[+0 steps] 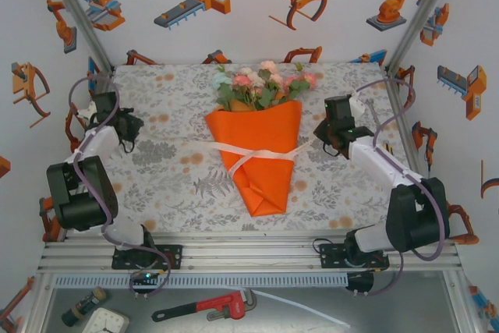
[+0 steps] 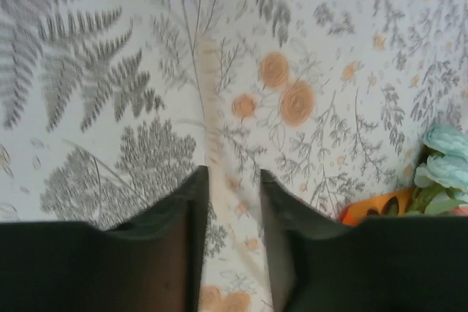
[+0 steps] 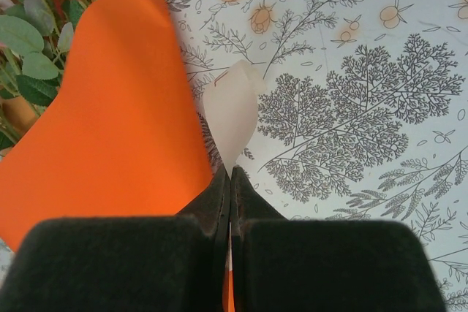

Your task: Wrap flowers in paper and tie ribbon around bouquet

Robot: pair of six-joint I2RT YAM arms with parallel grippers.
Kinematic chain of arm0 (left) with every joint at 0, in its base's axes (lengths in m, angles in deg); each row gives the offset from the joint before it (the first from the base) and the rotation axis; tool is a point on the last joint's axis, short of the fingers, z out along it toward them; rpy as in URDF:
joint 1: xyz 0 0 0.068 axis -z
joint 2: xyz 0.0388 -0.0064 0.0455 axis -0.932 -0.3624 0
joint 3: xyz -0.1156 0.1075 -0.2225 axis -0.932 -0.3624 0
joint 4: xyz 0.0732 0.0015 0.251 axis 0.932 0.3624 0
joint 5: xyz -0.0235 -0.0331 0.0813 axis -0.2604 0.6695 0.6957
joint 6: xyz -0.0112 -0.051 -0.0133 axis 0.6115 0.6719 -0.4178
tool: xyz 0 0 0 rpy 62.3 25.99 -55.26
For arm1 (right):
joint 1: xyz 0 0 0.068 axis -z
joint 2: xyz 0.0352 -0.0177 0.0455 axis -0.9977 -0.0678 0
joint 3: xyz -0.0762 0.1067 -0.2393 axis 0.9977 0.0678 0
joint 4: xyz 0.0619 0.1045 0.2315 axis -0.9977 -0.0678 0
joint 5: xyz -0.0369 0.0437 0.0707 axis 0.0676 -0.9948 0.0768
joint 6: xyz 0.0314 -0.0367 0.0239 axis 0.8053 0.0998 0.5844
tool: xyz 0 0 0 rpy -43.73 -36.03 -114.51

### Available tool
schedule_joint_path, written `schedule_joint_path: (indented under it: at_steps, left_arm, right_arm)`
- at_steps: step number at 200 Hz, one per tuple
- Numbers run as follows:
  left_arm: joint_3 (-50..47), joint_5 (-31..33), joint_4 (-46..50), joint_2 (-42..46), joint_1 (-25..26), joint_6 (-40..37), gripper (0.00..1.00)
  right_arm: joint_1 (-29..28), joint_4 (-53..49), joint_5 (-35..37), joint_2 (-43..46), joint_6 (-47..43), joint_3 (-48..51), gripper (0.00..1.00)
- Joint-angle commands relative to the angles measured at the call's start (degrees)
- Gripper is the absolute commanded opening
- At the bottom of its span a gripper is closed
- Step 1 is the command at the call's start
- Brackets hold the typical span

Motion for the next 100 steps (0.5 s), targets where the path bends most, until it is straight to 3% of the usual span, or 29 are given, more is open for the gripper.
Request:
schedule_joint_path:
  at_steps: [1,20,46,61,79,100]
  left_arm:
    - [-1.8,-4.3,-0.2,6.0,5.0,-6.5,0.5]
    - [-3.5,-5.3,-2.7,10.6,13.1,-15.0,0.53]
    - [-4.5,-14.4,-5.0,12.1,25.7,-35.5,0.58]
    - [-3.6,-13.2,-2.2,10.2,32.4,-47.2,0.59]
    - [-1.3,-7.3,2.1,6.6,37.0,-57.2,0.59]
    - [-1.2,-9.4,2.8,3.0,38.6,-66.8,0.62]
  right_arm:
    - [0.5,1.8,-0.4,-1.7,-3.7,-0.9,0.0]
    - [1.1,1.6,-3.0,-3.7,-6.6,-3.4,0.0]
    - [2.2,0.9,-4.6,-5.1,-8.7,-5.9,0.0]
    - [3.3,0.9,-6.3,-5.6,-10.3,-6.8,0.0]
    - [5.2,0.5,-7.5,-5.8,-11.6,-7.8,0.0]
    - [7.2,-0.6,-7.4,-5.5,-12.6,-8.9,0.0]
